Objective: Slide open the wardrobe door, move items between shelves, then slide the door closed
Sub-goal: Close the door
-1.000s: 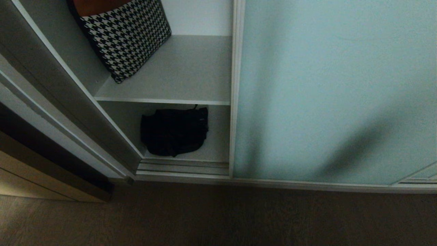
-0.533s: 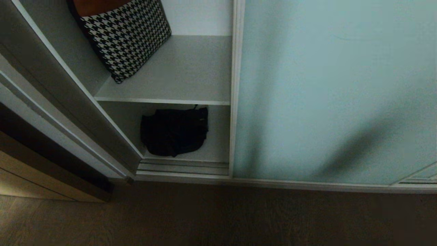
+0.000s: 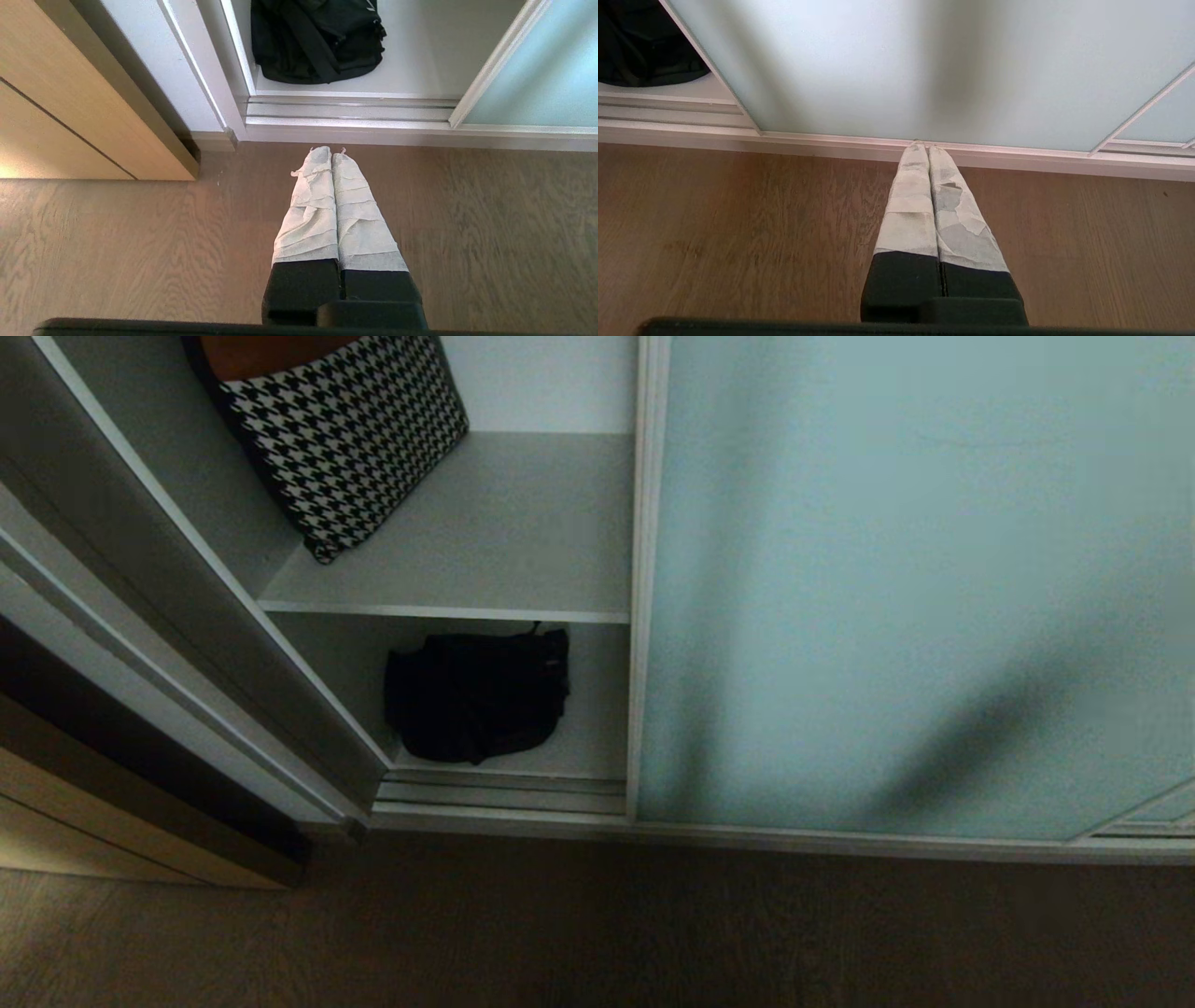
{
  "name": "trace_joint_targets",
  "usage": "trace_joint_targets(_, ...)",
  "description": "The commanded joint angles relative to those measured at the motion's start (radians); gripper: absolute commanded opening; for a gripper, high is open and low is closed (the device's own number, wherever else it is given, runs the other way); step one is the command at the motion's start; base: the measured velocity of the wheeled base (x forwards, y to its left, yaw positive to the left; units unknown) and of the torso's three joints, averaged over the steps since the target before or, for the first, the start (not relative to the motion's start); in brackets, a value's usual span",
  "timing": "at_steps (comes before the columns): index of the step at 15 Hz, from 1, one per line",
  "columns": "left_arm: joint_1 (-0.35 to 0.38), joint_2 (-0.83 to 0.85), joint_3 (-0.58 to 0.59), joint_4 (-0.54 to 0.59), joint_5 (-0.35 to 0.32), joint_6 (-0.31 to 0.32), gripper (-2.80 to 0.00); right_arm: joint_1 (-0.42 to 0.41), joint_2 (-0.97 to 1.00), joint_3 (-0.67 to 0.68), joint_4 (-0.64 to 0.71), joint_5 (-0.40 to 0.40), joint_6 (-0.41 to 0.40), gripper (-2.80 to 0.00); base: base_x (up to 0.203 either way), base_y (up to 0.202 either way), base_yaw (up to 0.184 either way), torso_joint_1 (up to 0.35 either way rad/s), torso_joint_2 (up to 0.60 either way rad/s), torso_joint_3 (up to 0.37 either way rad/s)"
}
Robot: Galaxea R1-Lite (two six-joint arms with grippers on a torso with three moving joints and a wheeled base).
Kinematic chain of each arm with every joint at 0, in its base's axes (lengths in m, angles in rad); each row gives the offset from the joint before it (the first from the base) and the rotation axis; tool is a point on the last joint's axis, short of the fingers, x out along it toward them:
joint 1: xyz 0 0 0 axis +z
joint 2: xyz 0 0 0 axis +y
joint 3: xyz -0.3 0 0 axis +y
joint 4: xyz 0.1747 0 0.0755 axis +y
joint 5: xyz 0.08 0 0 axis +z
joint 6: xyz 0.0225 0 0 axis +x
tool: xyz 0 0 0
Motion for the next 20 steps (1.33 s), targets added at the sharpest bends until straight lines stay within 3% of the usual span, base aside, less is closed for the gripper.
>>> trace_joint_targets(1,0.000,0.000,0.000,0.000,0.000,0.001,-2.80,-0.001,0.002,0.000,0.000,-0.001,0.000,-2.80,0.000,0.000,0.000,0.000,0.00,0.000)
trace_joint_targets(12,0.000,0.000,-0.009,0.000,-0.006,0.013,-2.80,-0.001,0.003,-0.001,0.000,0.000,0.000,-2.80,0.000,0.000,0.000,0.000,0.00,0.000)
trace_joint_targets(14,0.000,0.008,-0.133,0.014,-0.023,0.013,-2.80,-0.001,0.003,-0.001,0.000,0.000,0.000,-2.80,0.000,0.000,0.000,0.000,0.00,0.000)
trace_joint_targets(16,0.000,0.093,-0.360,0.067,-0.069,0.010,-2.80,-0.001,0.003,-0.001,0.000,0.000,0.000,-2.80,0.000,0.000,0.000,0.000,0.00,0.000)
trace_joint_targets(18,-0.009,0.272,-0.561,0.115,-0.112,0.005,-2.80,-0.001,0.003,-0.001,0.000,0.000,0.000,-2.80,0.000,0.000,0.000,0.000,0.00,0.000)
trace_joint_targets(20,-0.015,0.493,-0.705,0.135,-0.198,-0.003,-2.80,-0.001,0.003,-0.001,0.000,0.000,0.000,-2.80,0.000,0.000,0.000,0.000,0.00,0.000)
